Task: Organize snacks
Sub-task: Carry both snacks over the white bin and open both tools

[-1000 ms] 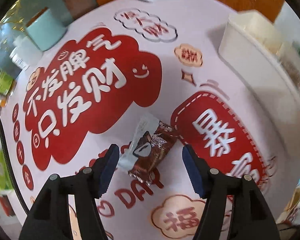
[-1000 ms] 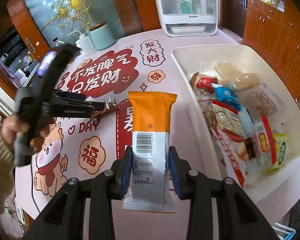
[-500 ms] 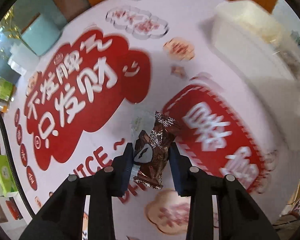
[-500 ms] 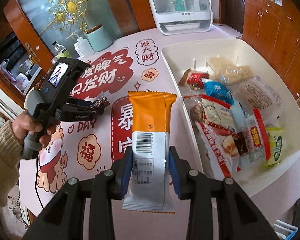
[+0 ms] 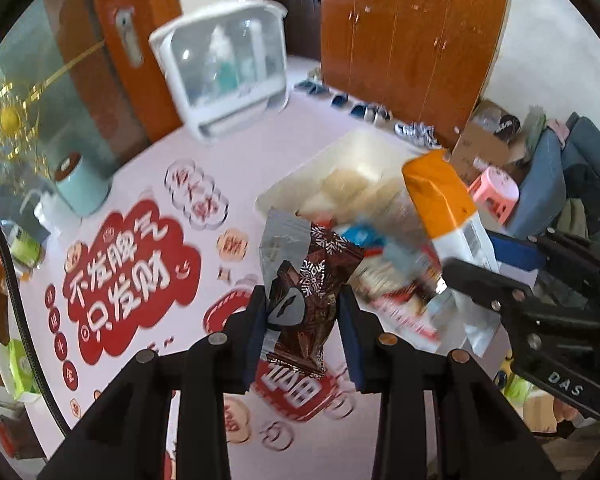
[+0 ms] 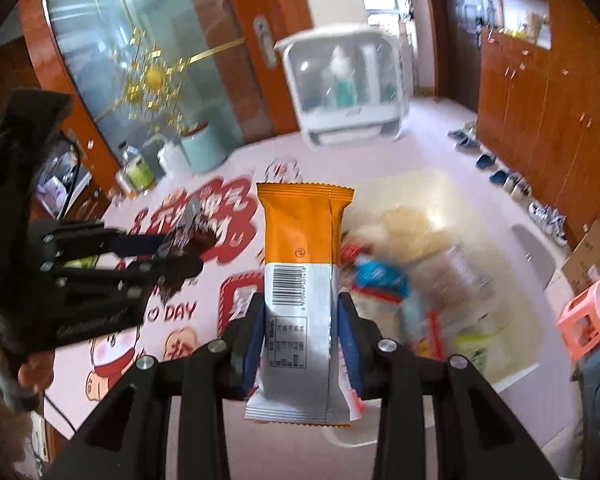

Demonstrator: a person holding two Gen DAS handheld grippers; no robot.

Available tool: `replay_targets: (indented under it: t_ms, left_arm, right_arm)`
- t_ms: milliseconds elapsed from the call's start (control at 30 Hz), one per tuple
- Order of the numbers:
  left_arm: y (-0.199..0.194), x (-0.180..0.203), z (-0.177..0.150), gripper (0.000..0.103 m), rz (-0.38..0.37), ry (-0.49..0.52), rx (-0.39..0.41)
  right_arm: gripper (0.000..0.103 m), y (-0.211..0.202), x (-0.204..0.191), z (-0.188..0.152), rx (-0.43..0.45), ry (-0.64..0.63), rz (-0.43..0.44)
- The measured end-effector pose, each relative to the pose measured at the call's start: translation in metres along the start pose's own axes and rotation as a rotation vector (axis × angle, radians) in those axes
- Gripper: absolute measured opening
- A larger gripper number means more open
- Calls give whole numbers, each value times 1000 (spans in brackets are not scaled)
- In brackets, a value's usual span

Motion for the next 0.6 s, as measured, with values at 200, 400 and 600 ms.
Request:
replay_targets:
  t_ms: [200, 400, 600]
  left_arm:
    - [6, 47, 29, 33, -9, -49, 43]
    - [22, 81, 44, 34, 24, -78, 72]
    - [38, 94, 46, 34, 45, -135, 59]
  right_arm:
    - [37, -24, 42, 33, 80, -21, -72]
    - [39, -34, 81, 49, 107, -41, -126]
    - [39, -31, 106, 54, 96, -58, -147]
Point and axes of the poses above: each gripper's, at about its wrist camera, not at the fingertips, and y roughly the way its jaws point, x to its right, z to its top, the point moved 5 cm from there along y, roughly the way its jaws point, and after that the axes turned 12 degrees about x, right-handed, at the moved point
